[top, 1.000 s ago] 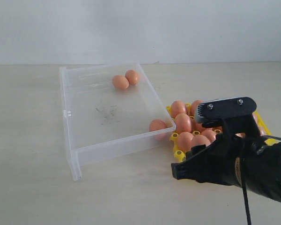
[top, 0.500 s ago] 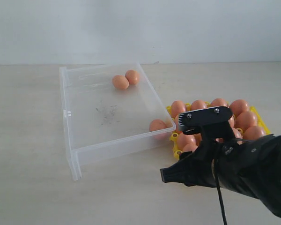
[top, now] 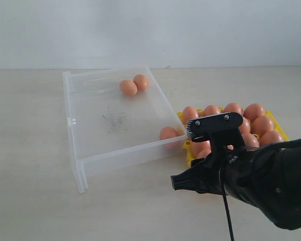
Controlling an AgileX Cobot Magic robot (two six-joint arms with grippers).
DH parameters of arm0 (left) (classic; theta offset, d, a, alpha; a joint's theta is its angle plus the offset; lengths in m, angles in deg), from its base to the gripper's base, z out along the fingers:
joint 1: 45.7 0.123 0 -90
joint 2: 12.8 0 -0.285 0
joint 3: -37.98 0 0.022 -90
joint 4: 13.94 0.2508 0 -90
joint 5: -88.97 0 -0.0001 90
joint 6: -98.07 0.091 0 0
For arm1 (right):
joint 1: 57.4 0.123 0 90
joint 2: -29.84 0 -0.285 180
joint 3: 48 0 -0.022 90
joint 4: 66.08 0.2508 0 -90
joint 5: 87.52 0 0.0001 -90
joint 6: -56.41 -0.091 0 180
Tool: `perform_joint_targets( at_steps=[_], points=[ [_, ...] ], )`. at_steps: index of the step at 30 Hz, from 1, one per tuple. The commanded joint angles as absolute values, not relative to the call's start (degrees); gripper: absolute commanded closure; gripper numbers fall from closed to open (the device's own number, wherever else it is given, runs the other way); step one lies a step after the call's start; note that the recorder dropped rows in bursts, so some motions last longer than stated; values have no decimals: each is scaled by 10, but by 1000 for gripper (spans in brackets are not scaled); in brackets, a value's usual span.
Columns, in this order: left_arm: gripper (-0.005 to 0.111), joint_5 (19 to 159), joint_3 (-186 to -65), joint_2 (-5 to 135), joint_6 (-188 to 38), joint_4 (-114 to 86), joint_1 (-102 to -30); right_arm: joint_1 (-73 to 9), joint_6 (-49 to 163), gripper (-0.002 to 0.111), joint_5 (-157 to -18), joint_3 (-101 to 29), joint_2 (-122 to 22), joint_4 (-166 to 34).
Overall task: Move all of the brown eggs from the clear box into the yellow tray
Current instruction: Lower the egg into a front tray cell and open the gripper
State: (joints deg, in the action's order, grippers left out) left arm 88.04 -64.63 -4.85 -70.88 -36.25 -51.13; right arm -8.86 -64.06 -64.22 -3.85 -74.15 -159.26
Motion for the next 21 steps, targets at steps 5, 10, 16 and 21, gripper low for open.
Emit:
perform_joint_targets(
  at_steps=[5, 10, 16, 21],
  points=[
    [103, 890, -648, -50, -713, -369, -516, -88, -636, 49, -665, -35, -737, -1585],
    [103, 890, -648, -50, -713, -369, -516, -88, -636, 45, -641, -35, -702, -1593],
    [103, 890, -648, -50, -713, -369, -516, -88, -599, 45, -638, -35, -632, -1570],
    [103, 890, -648, -50, -713, -369, -516, -88, -499, 57, -759, -35, -581, -1540]
  ],
)
